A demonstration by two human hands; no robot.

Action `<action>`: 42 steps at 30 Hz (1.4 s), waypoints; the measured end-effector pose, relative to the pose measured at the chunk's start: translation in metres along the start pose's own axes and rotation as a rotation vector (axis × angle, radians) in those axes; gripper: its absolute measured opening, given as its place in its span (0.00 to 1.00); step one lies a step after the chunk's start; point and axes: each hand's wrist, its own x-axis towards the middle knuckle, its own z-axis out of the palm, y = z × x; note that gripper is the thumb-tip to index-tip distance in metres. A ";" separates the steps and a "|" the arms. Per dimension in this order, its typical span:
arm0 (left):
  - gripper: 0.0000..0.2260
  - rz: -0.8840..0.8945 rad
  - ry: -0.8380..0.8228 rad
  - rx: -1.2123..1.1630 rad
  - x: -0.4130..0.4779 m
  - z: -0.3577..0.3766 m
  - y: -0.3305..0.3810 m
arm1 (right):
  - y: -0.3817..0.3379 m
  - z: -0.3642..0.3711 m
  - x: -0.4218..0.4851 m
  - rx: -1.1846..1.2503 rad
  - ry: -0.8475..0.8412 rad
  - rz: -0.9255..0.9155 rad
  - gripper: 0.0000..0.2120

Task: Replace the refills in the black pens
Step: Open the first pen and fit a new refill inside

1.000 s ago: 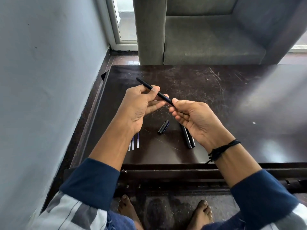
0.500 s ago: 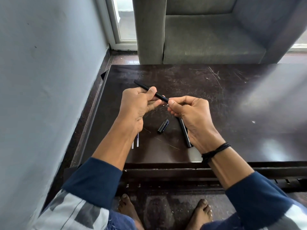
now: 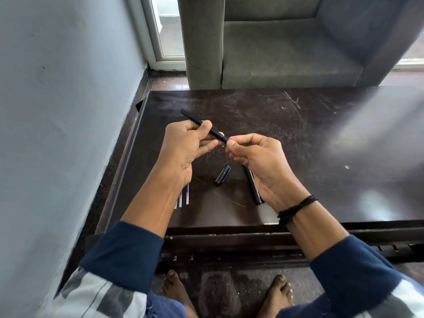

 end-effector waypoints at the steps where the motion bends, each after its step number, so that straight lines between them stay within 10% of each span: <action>1: 0.06 0.001 0.003 0.003 0.000 0.000 0.000 | 0.000 0.000 0.000 0.001 -0.002 0.002 0.03; 42: 0.06 -0.005 -0.005 -0.009 0.003 -0.001 0.000 | -0.001 0.000 -0.001 -0.021 0.014 0.000 0.05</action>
